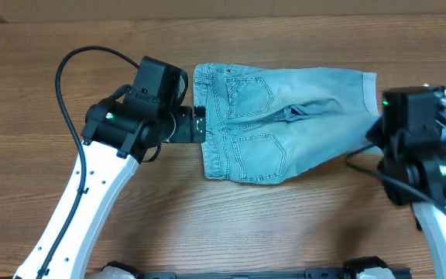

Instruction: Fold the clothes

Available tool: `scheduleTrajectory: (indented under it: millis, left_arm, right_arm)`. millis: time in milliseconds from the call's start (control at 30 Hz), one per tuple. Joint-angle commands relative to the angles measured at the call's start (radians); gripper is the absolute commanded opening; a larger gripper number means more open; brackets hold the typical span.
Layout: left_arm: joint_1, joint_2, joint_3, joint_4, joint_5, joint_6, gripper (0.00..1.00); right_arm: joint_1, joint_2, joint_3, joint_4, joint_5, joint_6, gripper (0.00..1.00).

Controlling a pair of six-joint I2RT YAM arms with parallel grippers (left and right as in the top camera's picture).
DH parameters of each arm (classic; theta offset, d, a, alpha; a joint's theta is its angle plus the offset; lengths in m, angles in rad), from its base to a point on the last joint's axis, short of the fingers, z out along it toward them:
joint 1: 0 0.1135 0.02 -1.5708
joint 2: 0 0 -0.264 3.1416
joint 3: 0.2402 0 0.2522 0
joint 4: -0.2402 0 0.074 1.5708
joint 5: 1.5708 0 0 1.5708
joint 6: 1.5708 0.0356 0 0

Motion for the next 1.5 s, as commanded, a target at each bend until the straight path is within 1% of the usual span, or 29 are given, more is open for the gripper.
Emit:
scheduleTrajectory:
  millis: [0,100,167,233,267,333,367,400,433,500,567,600,667,733,800,867,1100,1133,1167,1233,1267,1300,1333,1367,1400,1467]
  left_arm:
    - [-0.011,0.036,-0.051,-0.028,0.068,0.021,1.0]
    - [-0.044,0.076,-0.19,0.031,0.158,-0.01,1.0]
    - [-0.077,0.097,-0.334,0.153,0.211,-0.018,1.0]
    - [-0.085,0.108,-0.449,0.309,0.285,0.005,1.0]
    - [-0.085,0.111,-0.495,0.362,0.327,0.015,1.0]
    - [-0.086,0.112,-0.552,0.418,0.352,0.085,1.0]
    - [-0.086,0.111,-0.575,0.444,0.352,0.155,1.0]
    - [-0.085,0.112,-0.587,0.466,0.351,0.22,1.0]
    - [-0.086,0.112,-0.591,0.497,0.357,0.244,1.0]
    - [-0.087,0.112,-0.591,0.532,0.404,0.268,1.0]
    - [-0.093,0.12,-0.591,0.554,0.399,0.31,1.0]
    - [-0.094,0.145,-0.591,0.568,0.397,0.312,1.0]
    - [-0.094,0.223,-0.591,0.578,0.406,0.31,1.0]
    - [-0.094,0.279,-0.591,0.579,0.401,0.272,1.0]
    - [-0.093,0.305,-0.591,0.576,0.405,0.258,1.0]
    - [-0.092,0.306,-0.591,0.576,0.405,0.172,1.0]
    - [-0.078,0.306,-0.583,0.607,0.393,0.183,1.0]
    - [-0.066,0.306,-0.577,0.62,0.397,0.183,0.88]
    - [-0.06,0.306,-0.57,0.618,0.402,0.183,0.83]
    - [-0.058,0.306,-0.561,0.615,0.408,0.184,0.82]
    - [-0.058,0.306,-0.558,0.616,0.408,0.183,0.79]
    - [-0.059,0.306,-0.558,0.613,0.409,0.183,0.66]
    - [-0.059,0.306,-0.558,0.607,0.413,0.183,0.41]
    - [-0.059,0.306,-0.558,0.604,0.423,0.19,0.2]
    - [-0.059,0.306,-0.555,0.604,0.423,0.198,0.04]
    - [-0.059,0.301,-0.547,0.604,0.418,0.199,0.04]
  right_arm:
    - [-0.004,0.08,0.008,-0.009,-0.063,-0.004,0.04]
    - [-0.004,0.102,0.008,-0.006,-0.063,-0.004,0.04]
    - [-0.004,0.1,0.008,-0.005,-0.063,-0.004,0.04]
    - [-0.004,0.1,0.008,-0.004,-0.063,-0.004,0.04]
    - [-0.004,0.1,0.008,-0.004,-0.063,-0.004,0.04]
    - [-0.004,0.1,0.008,-0.003,-0.063,-0.004,0.04]
    - [-0.004,0.1,0.008,-0.001,-0.064,-0.004,0.04]
    - [-0.004,0.1,0.008,0.0,-0.064,-0.004,0.04]
    - [-0.004,0.1,0.008,0.0,-0.063,-0.004,0.04]
    - [-0.004,0.1,0.008,-0.002,-0.063,-0.004,0.04]
    - [-0.004,0.1,0.008,-0.001,-0.064,-0.004,0.04]
    - [-0.004,0.1,0.008,-0.001,-0.063,-0.004,0.04]
    - [-0.004,0.1,0.008,-0.002,-0.063,-0.004,0.04]
    - [-0.004,0.1,0.008,-0.005,-0.063,-0.004,0.04]
    - [-0.004,0.1,0.008,-0.008,-0.063,-0.004,0.04]
    - [-0.004,0.1,0.008,-0.008,-0.063,-0.004,0.04]
    - [-0.004,0.1,0.008,-0.008,-0.063,-0.004,0.04]
    - [-0.004,0.1,0.008,-0.008,-0.063,-0.004,0.04]
    - [-0.004,0.1,0.008,-0.008,-0.063,-0.004,0.04]
    - [-0.004,0.1,0.008,-0.006,-0.063,-0.004,0.04]
    - [-0.004,0.1,0.008,-0.002,-0.063,-0.004,0.04]
    - [-0.004,0.1,0.008,0.0,-0.063,-0.004,0.04]
    - [-0.004,0.1,0.008,-0.001,-0.063,-0.004,0.04]
    - [-0.004,0.1,0.008,-0.001,-0.063,-0.004,0.04]
    - [-0.004,0.1,0.008,-0.001,-0.063,-0.004,0.04]
    - [-0.004,0.1,0.008,-0.001,-0.063,-0.004,0.04]
